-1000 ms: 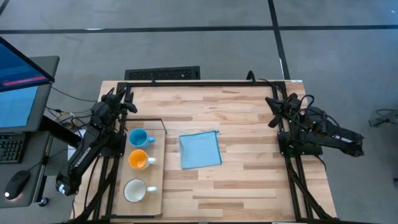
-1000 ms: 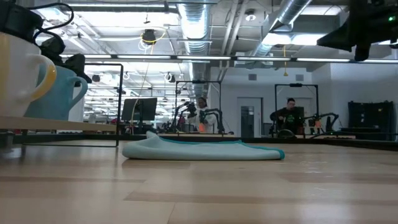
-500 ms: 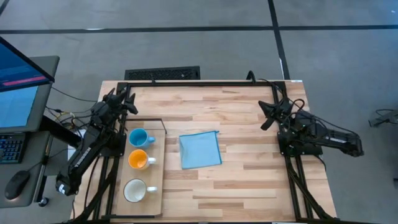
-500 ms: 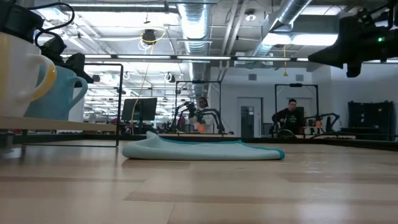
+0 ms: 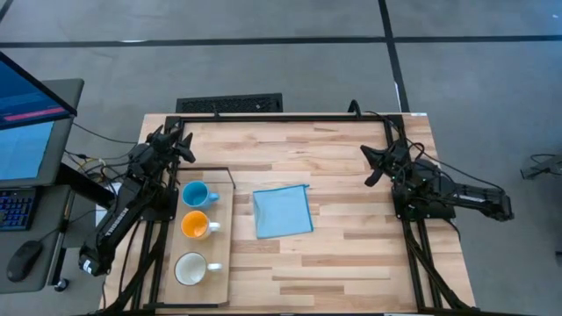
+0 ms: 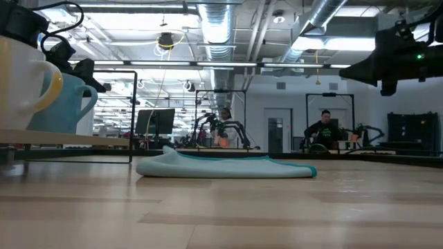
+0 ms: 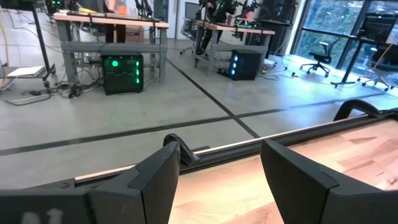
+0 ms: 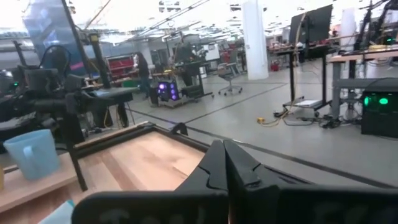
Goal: Stack small to large cups/mugs on shelf
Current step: Return to Home Position
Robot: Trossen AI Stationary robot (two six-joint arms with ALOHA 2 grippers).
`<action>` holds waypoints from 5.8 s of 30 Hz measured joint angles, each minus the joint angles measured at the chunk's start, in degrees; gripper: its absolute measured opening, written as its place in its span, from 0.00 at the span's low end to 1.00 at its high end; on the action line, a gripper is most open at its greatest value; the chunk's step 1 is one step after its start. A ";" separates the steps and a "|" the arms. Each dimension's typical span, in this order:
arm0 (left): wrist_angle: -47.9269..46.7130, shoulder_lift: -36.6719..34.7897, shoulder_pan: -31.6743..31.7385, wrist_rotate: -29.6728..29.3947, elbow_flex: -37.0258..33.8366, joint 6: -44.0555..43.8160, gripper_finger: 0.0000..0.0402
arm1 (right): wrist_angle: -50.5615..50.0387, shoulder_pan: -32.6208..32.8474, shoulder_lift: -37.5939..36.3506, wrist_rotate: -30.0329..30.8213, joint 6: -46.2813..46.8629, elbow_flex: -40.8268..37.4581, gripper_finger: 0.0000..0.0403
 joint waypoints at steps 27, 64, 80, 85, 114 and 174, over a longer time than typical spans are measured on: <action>-0.57 0.04 0.00 -1.96 -0.02 1.66 0.03 | -0.71 0.00 0.00 0.02 5.51 -0.05 0.04; 3.44 -0.06 -0.07 -1.35 -0.45 -3.43 0.05 | -0.72 0.00 0.33 0.48 0.96 -0.09 0.06; 1.20 0.00 -0.04 -1.86 -0.21 -3.45 0.05 | -0.72 -0.02 0.33 1.57 0.96 -0.09 0.07; 1.16 0.00 -0.04 -1.88 -0.17 -2.58 0.05 | -0.72 -0.01 0.33 1.55 0.96 -0.09 0.07; 1.11 0.00 -0.04 -1.90 -0.11 -2.58 0.05 | -0.72 0.00 0.33 1.53 0.97 -0.09 0.07; 1.14 0.00 -0.02 -1.90 -0.09 -2.54 0.05 | -0.72 -0.02 0.33 1.50 0.99 -0.09 0.07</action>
